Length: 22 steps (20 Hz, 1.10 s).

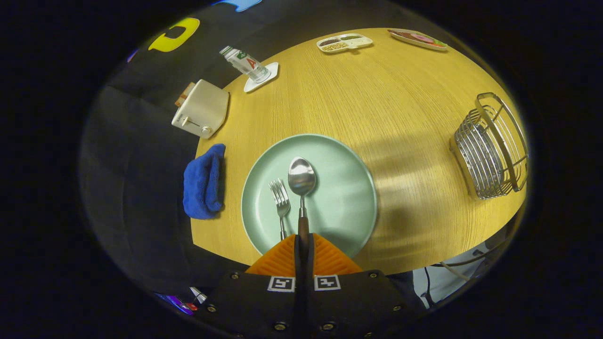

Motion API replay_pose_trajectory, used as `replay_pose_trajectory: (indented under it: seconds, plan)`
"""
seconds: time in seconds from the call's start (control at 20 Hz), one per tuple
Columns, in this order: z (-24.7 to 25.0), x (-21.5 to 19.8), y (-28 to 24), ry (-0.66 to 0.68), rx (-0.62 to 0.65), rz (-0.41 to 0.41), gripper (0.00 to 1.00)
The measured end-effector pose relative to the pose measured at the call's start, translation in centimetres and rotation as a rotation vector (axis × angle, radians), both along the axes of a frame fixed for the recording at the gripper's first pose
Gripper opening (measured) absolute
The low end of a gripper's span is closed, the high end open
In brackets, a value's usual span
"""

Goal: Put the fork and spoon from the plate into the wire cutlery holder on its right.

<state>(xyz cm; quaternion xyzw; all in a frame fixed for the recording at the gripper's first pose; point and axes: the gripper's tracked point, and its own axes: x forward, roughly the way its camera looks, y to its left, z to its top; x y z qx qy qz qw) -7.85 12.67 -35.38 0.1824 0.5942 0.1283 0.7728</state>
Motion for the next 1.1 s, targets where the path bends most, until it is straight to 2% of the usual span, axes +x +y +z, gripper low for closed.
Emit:
replay_pose_trajectory:
  seconds: [0.3,0.65,0.9,1.1]
  plan:
    - [4.8,2.1,-2.2,-0.149,0.037,-0.042,0.01]
    - [8.6,2.5,-11.7,-0.277,-0.041,-0.237,0.01]
    - [9.7,0.8,-17.9,-0.280,-0.086,-0.386,0.01]
    - [8.8,-1.0,-19.6,-0.228,-0.104,-0.437,0.01]
